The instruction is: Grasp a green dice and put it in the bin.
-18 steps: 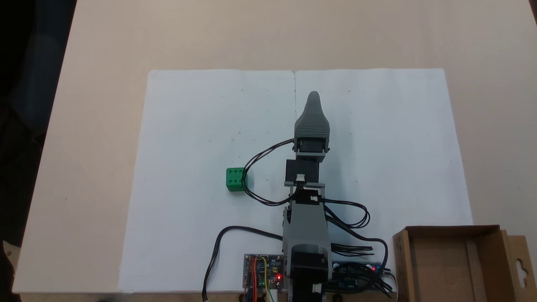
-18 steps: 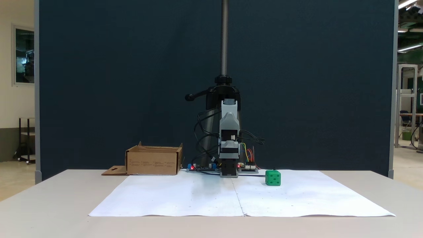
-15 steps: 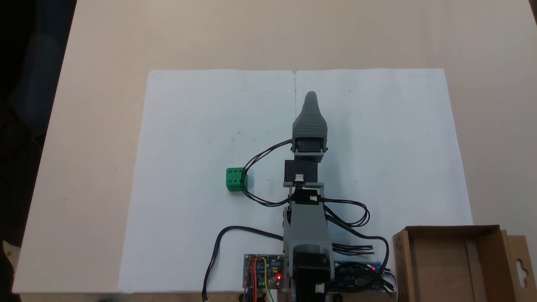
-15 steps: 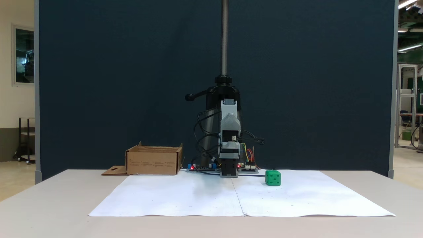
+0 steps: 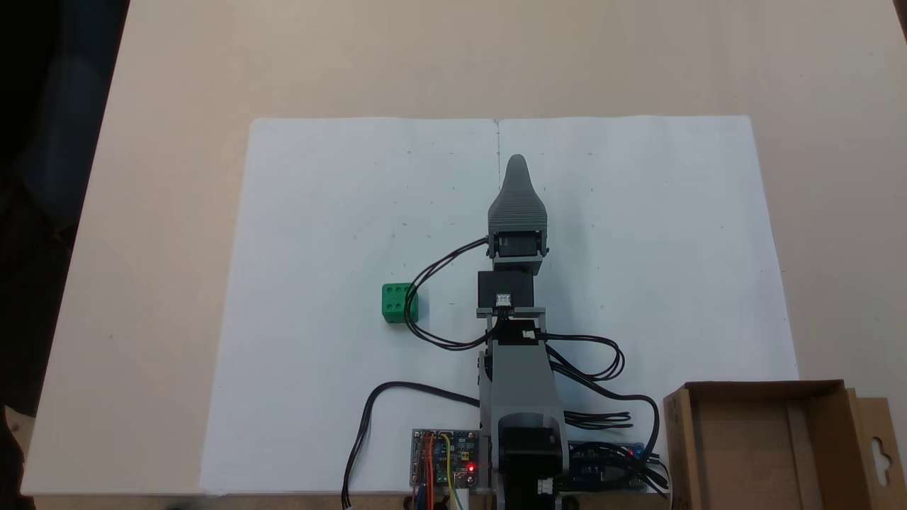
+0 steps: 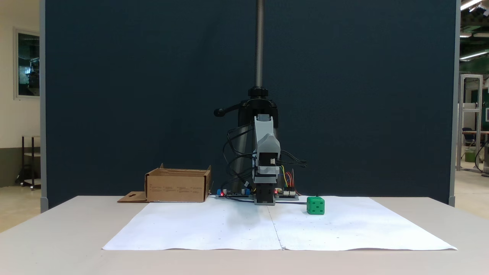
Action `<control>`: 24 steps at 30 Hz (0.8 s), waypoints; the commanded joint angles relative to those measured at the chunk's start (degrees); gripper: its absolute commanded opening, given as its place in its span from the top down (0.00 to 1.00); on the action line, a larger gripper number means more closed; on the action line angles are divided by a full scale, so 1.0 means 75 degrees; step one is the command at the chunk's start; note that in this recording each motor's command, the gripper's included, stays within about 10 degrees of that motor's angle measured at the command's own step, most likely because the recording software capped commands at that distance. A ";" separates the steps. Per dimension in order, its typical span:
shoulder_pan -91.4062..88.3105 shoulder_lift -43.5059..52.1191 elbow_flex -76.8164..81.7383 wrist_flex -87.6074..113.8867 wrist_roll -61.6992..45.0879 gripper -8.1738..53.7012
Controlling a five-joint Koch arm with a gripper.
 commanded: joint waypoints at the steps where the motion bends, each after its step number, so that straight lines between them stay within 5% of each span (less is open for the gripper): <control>1: -0.0082 0.0820 0.0492 -0.0129 -0.0527 0.15; 24: 0.0270 0.0832 0.0492 -0.0141 -0.0574 0.15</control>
